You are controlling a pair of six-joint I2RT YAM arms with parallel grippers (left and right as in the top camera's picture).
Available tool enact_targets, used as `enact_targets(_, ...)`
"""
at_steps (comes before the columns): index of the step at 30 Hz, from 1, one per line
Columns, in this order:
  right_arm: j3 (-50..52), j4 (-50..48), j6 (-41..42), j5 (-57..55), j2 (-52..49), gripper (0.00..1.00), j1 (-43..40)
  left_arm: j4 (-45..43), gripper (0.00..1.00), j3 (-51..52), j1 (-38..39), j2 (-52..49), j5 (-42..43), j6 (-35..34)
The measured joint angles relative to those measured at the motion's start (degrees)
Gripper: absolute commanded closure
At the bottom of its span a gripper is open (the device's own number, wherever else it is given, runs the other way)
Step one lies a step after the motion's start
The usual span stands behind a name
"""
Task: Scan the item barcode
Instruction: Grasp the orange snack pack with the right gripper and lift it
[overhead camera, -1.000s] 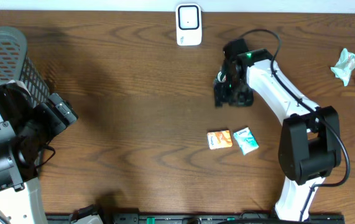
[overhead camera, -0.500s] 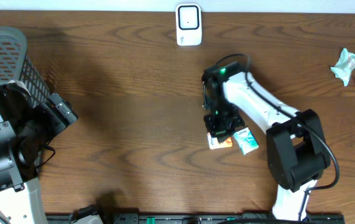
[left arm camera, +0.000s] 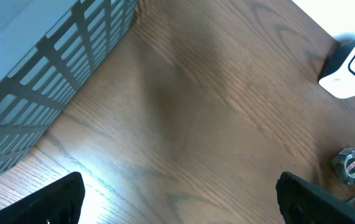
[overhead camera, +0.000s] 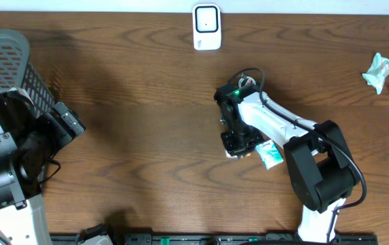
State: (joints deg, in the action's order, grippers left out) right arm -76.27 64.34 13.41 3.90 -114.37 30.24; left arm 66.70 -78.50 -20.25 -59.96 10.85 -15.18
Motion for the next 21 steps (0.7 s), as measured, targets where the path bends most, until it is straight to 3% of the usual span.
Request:
enact_targets(4,0.1,-14.4,1.3,6.2,1.0,0.96,0.0,0.0,0.02,0.0,0.0,0.0,0.0,0.0)
enact_targets(7,0.2,-22.6,4.2,13.3,1.0,0.93,0.1,0.0,0.02,0.0,0.0,0.0,0.0,0.0)
enact_targets(10,-1.2,-24.4,5.8,18.1,1.0,0.87,0.1,0.0,0.02,0.0,0.0,0.0,0.0,0.0)
enact_targets(13,-6.7,-19.7,5.0,19.4,0.8,0.73,-0.4,0.0,0.02,0.0,0.0,0.0,0.0,0.0)
enact_targets(16,-13.7,-13.5,1.4,16.4,0.9,0.47,-2.6,0.0,0.02,0.0,0.0,0.0,0.0,0.0)
enact_targets(21,-11.8,-14.9,-5.0,7.1,0.9,0.30,-5.4,0.0,0.02,0.0,0.0,0.0,0.0,0.0)
